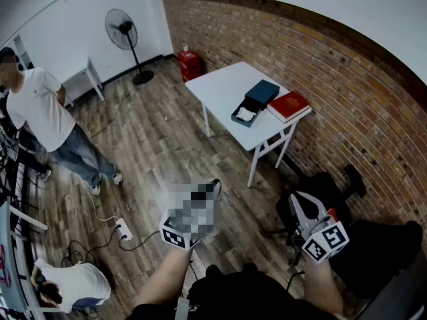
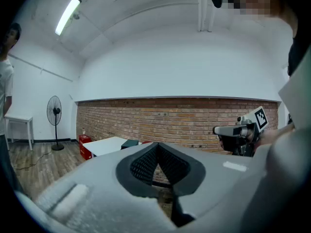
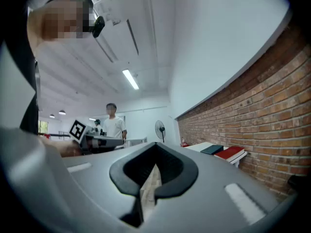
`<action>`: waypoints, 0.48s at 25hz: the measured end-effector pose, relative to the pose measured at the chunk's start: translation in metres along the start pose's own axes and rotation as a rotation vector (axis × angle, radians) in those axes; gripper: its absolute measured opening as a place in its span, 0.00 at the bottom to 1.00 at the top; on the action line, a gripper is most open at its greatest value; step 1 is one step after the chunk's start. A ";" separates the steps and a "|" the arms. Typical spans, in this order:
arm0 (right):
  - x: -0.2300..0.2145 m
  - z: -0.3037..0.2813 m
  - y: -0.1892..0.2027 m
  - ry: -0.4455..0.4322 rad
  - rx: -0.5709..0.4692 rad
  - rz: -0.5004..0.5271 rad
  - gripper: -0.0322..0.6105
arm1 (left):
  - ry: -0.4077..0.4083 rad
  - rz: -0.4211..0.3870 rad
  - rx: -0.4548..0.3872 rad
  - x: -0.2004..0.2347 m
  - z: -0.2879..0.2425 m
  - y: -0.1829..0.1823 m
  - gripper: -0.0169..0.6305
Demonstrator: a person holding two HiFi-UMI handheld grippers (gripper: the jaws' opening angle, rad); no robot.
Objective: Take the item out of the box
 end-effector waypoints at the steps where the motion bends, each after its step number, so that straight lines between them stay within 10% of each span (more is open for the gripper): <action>1: 0.000 0.002 0.002 -0.006 0.008 0.016 0.05 | -0.001 0.001 0.002 -0.003 -0.001 0.002 0.02; 12: -0.038 0.027 0.002 -0.003 -0.010 0.034 0.05 | -0.021 0.010 0.022 -0.041 -0.025 0.009 0.02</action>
Point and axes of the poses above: the fingertips, and each gripper's own axes: z backward along the fingers, x to its left, y out of its underside, the point moved 4 cm from there along z, backward along the fingers, and after that the axes turned 4 degrees about -x, right-handed, at the moved point
